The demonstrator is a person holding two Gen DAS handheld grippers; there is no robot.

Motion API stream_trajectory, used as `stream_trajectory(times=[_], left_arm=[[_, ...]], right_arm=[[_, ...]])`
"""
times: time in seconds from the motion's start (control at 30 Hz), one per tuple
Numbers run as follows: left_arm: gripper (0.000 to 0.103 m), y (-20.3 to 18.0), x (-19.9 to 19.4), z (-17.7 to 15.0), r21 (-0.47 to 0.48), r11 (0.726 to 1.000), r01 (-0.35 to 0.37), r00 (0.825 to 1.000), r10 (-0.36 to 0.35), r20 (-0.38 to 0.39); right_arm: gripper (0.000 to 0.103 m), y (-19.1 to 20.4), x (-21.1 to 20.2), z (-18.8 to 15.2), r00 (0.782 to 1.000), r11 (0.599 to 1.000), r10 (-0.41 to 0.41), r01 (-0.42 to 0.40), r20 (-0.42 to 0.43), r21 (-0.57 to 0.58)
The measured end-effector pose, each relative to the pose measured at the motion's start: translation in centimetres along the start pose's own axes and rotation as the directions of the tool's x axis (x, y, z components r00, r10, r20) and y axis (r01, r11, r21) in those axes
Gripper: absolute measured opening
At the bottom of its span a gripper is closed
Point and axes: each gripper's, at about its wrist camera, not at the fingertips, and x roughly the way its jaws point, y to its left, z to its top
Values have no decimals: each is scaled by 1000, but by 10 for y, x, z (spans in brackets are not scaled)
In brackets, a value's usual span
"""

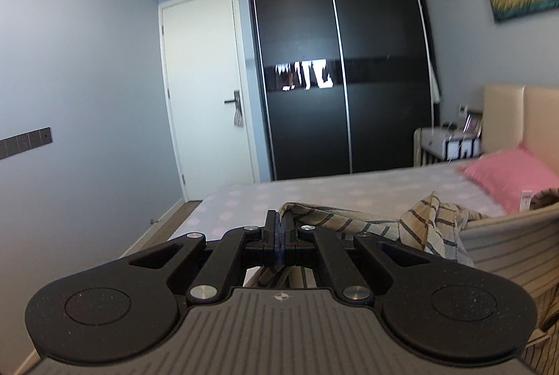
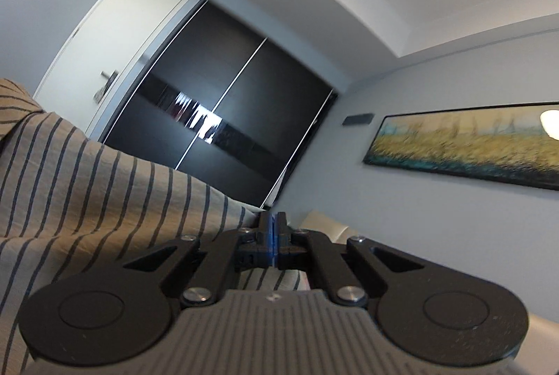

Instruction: Fold clothes

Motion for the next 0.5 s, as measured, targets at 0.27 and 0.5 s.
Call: stream_trajectory(times=[0.27,0.5], left_arm=[[0,-39,167,-88,150,988,-21,973,55,-223],[0,-58,236,-146,179,983,-29,940,88,-331]], right_arm=[[0,128,149,-78,979,993,66,-83,-194,-79],[0,216,219,-169,924,978,96,-156,-370,-135]])
